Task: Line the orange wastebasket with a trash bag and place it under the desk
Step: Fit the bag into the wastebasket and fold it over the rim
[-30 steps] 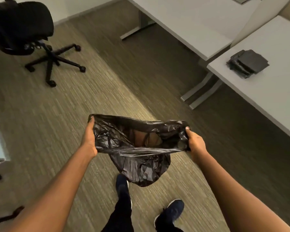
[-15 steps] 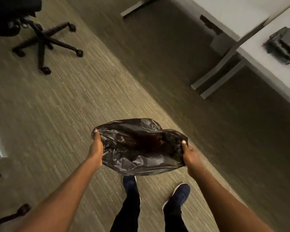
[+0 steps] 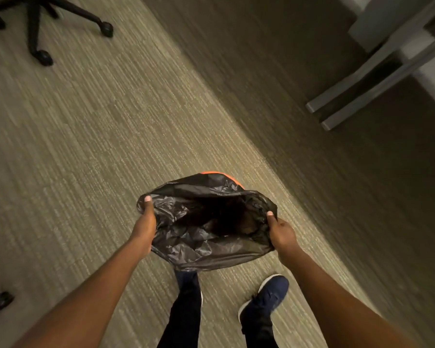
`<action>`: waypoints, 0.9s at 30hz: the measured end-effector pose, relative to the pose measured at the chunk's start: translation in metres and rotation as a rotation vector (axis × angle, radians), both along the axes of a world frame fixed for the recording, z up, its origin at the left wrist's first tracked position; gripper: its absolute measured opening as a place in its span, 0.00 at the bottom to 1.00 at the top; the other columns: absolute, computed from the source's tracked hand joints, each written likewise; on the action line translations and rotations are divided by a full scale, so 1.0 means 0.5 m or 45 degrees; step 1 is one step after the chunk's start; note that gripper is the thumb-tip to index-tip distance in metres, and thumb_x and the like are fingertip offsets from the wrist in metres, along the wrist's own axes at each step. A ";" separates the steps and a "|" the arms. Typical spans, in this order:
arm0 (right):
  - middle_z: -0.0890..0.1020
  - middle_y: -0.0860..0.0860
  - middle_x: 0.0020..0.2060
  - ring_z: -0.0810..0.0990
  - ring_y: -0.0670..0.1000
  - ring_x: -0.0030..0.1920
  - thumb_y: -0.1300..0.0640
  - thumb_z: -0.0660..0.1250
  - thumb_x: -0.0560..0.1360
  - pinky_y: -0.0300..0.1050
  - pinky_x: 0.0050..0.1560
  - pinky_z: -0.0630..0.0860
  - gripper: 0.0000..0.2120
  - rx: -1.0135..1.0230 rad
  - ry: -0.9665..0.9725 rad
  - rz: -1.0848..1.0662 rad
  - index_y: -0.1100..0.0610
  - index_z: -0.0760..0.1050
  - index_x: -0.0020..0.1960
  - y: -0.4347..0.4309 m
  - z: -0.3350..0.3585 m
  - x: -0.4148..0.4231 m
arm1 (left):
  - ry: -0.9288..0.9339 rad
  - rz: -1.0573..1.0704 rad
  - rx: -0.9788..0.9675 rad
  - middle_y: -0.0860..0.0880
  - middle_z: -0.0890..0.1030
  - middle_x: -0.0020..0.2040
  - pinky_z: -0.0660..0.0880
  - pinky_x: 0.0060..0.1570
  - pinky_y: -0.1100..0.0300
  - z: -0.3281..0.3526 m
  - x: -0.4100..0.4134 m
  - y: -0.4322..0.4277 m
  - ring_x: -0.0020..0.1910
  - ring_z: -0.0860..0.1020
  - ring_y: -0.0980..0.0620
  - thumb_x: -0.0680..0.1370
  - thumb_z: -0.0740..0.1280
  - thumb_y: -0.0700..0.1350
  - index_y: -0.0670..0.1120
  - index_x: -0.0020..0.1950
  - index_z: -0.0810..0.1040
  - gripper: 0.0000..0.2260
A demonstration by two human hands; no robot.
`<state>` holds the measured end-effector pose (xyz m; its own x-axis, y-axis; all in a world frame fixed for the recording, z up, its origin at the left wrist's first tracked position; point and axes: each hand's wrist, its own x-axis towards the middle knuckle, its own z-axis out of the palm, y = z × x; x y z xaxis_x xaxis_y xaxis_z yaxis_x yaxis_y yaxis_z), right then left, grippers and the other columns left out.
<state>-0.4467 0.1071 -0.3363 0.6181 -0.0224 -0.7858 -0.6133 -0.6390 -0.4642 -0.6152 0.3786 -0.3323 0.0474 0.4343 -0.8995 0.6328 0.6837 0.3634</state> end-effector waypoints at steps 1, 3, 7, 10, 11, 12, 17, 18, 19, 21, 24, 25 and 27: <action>0.84 0.52 0.38 0.84 0.56 0.42 0.43 0.62 0.82 0.52 0.49 0.81 0.19 -0.008 0.007 0.017 0.52 0.80 0.39 -0.001 -0.021 0.002 | 0.008 -0.025 0.005 0.37 0.78 0.68 0.74 0.64 0.39 -0.020 0.001 0.000 0.64 0.78 0.37 0.72 0.54 0.77 0.42 0.71 0.73 0.44; 0.86 0.55 0.41 0.85 0.58 0.44 0.43 0.64 0.81 0.56 0.50 0.83 0.17 -0.032 0.019 0.044 0.52 0.80 0.40 -0.005 -0.060 0.007 | 0.032 -0.079 0.021 0.37 0.78 0.68 0.74 0.65 0.38 -0.055 0.002 0.001 0.64 0.77 0.37 0.72 0.53 0.77 0.42 0.71 0.73 0.45; 0.87 0.59 0.43 0.84 0.58 0.41 0.45 0.65 0.80 0.54 0.48 0.81 0.16 -0.100 -0.021 0.106 0.55 0.81 0.42 -0.007 -0.123 0.028 | 0.115 -0.206 0.057 0.37 0.74 0.71 0.71 0.67 0.37 -0.108 0.004 0.006 0.68 0.74 0.36 0.70 0.52 0.79 0.41 0.73 0.71 0.49; 0.87 0.59 0.45 0.83 0.60 0.47 0.45 0.65 0.80 0.53 0.50 0.80 0.16 -0.199 -0.090 0.208 0.57 0.82 0.48 -0.004 -0.158 0.052 | 0.154 -0.441 0.102 0.36 0.77 0.67 0.73 0.65 0.38 -0.138 0.001 0.012 0.63 0.77 0.36 0.68 0.51 0.80 0.43 0.67 0.76 0.47; 0.87 0.59 0.47 0.83 0.60 0.48 0.44 0.65 0.79 0.51 0.49 0.78 0.16 -0.240 -0.123 0.245 0.57 0.81 0.51 -0.003 -0.165 0.058 | 0.157 -0.537 0.096 0.36 0.79 0.65 0.74 0.64 0.39 -0.145 -0.002 0.011 0.61 0.78 0.37 0.67 0.51 0.81 0.44 0.65 0.77 0.47; 0.86 0.59 0.50 0.83 0.61 0.50 0.43 0.66 0.78 0.49 0.47 0.76 0.17 -0.292 -0.171 0.300 0.56 0.80 0.55 -0.001 -0.170 0.064 | 0.157 -0.630 0.073 0.37 0.79 0.64 0.75 0.63 0.40 -0.152 -0.004 0.009 0.60 0.78 0.38 0.66 0.51 0.82 0.44 0.65 0.77 0.49; 0.77 0.61 0.67 0.76 0.63 0.66 0.41 0.73 0.73 0.56 0.63 0.76 0.38 -0.267 -0.365 0.660 0.55 0.64 0.77 0.027 -0.196 0.089 | 0.122 -0.824 -0.048 0.47 0.82 0.54 0.76 0.54 0.50 -0.185 -0.011 -0.008 0.51 0.79 0.46 0.61 0.56 0.84 0.53 0.58 0.78 0.42; 0.74 0.61 0.70 0.74 0.63 0.69 0.41 0.73 0.73 0.59 0.66 0.74 0.41 -0.267 -0.413 0.745 0.55 0.61 0.79 0.038 -0.202 0.092 | 0.103 -0.826 -0.058 0.49 0.82 0.52 0.76 0.53 0.52 -0.190 -0.011 -0.009 0.50 0.80 0.48 0.60 0.57 0.84 0.56 0.57 0.77 0.40; 0.72 0.60 0.73 0.72 0.63 0.71 0.41 0.74 0.73 0.60 0.68 0.72 0.43 -0.281 -0.470 0.837 0.54 0.59 0.80 0.052 -0.207 0.095 | 0.074 -0.817 -0.062 0.51 0.82 0.50 0.76 0.51 0.53 -0.196 -0.011 -0.009 0.49 0.80 0.50 0.60 0.59 0.83 0.58 0.56 0.77 0.37; 0.69 0.59 0.76 0.68 0.63 0.73 0.41 0.73 0.73 0.62 0.71 0.69 0.45 -0.297 -0.563 1.015 0.52 0.55 0.81 0.088 -0.218 0.102 | -0.011 -0.793 -0.056 0.54 0.83 0.52 0.77 0.51 0.55 -0.206 -0.010 -0.007 0.50 0.80 0.53 0.61 0.65 0.80 0.61 0.54 0.78 0.31; 0.70 0.58 0.74 0.69 0.63 0.72 0.43 0.73 0.73 0.62 0.70 0.69 0.43 -0.328 -0.548 1.259 0.50 0.54 0.81 0.144 -0.240 0.124 | -0.097 -0.839 -0.027 0.58 0.83 0.55 0.76 0.54 0.57 -0.217 -0.006 0.011 0.54 0.80 0.56 0.60 0.71 0.76 0.65 0.51 0.81 0.25; 0.74 0.59 0.71 0.72 0.63 0.69 0.45 0.72 0.74 0.60 0.68 0.71 0.39 -0.364 -0.540 1.330 0.50 0.58 0.79 0.158 -0.249 0.133 | -0.110 -0.846 -0.026 0.59 0.84 0.53 0.76 0.52 0.58 -0.221 -0.004 0.019 0.54 0.80 0.57 0.60 0.73 0.74 0.64 0.50 0.82 0.24; 0.82 0.58 0.59 0.79 0.61 0.58 0.49 0.69 0.76 0.53 0.58 0.74 0.22 -0.408 -0.583 1.387 0.50 0.72 0.69 0.179 -0.270 0.152 | -0.123 -0.821 -0.003 0.58 0.86 0.50 0.76 0.49 0.60 -0.230 0.003 0.038 0.52 0.82 0.57 0.61 0.76 0.70 0.60 0.51 0.83 0.23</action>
<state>-0.3705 0.1965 -0.4712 0.6525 0.5267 -0.5448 0.4920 -0.8413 -0.2240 -0.6139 0.3974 -0.4475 0.3786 0.2901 -0.8789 0.8808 0.1788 0.4384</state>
